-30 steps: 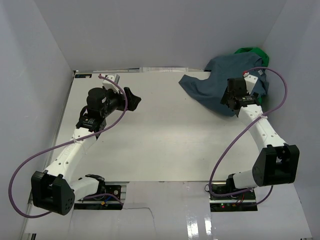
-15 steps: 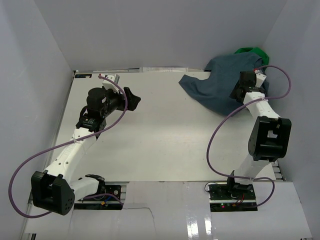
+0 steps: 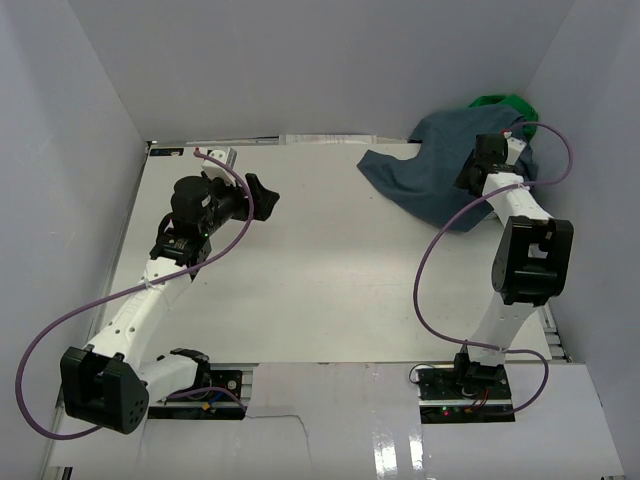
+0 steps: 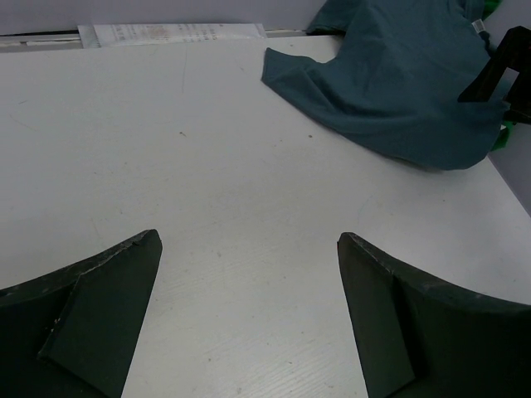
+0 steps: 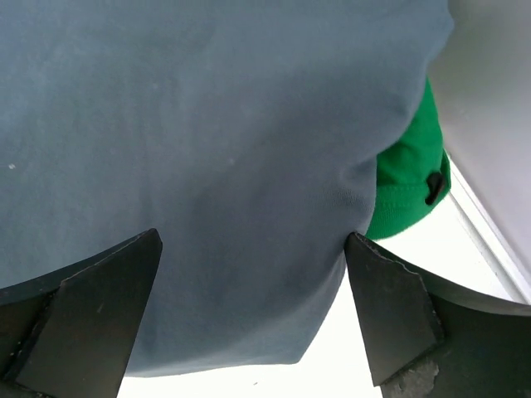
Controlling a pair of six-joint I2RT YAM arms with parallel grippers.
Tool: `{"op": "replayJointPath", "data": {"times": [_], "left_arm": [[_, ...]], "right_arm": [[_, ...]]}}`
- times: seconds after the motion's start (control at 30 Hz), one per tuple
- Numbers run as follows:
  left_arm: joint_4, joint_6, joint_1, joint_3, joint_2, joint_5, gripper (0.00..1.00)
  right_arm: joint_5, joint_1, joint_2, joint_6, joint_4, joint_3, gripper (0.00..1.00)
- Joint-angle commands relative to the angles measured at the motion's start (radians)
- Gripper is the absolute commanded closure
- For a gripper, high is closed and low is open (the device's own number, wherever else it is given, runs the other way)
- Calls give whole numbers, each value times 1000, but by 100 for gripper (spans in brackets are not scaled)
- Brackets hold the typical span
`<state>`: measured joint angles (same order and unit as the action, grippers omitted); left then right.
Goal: Fold and stack the t-shirts
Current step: Grab crumpled tshirt from bin with the right arm
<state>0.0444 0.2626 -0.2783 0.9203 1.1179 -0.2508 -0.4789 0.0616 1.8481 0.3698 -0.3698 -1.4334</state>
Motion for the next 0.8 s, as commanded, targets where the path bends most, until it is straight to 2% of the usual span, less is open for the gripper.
{"op": "replayJointPath", "data": {"times": [0.0, 0.07, 0.17, 0.2, 0.23, 0.3, 0.37, 0.4, 0.43, 0.57, 0.7, 0.77], "left_arm": [[0, -10, -2, -11, -33, 5, 2], [2, -10, -2, -12, -32, 4, 2], [2, -8, -2, -12, -30, 1, 2], [2, -8, -4, -11, -30, 1, 2], [2, -8, -2, -11, -27, -1, 2], [2, -8, -2, -8, -24, -4, 2], [2, -8, -2, -9, -24, -4, 2], [2, -8, -2, -9, -24, -2, 2], [2, -10, -2, -11, -24, -1, 2], [0, -10, -2, -9, -21, 1, 2], [2, -10, -2, -8, -18, 2, 2], [2, -10, -2, -11, -18, 4, 2]], "right_arm": [[-23, 3, 23, -28, 31, -58, 2], [-23, 4, 30, -31, 29, -64, 0], [-26, 4, 39, -29, 25, -67, 14], [-29, 4, 40, -28, 22, -67, 20], [-29, 4, 42, -29, 20, -68, 32], [-32, 4, 43, -31, 17, -70, 40], [-30, 6, 48, -32, 11, -76, 58], [-26, 7, 49, -32, 9, -79, 83], [-24, 7, 51, -32, 6, -82, 90], [-1, 7, 53, -35, -15, -117, 92], [124, 6, 39, -40, -50, -200, 92], [258, -2, 36, -45, -84, -310, 92]]}}
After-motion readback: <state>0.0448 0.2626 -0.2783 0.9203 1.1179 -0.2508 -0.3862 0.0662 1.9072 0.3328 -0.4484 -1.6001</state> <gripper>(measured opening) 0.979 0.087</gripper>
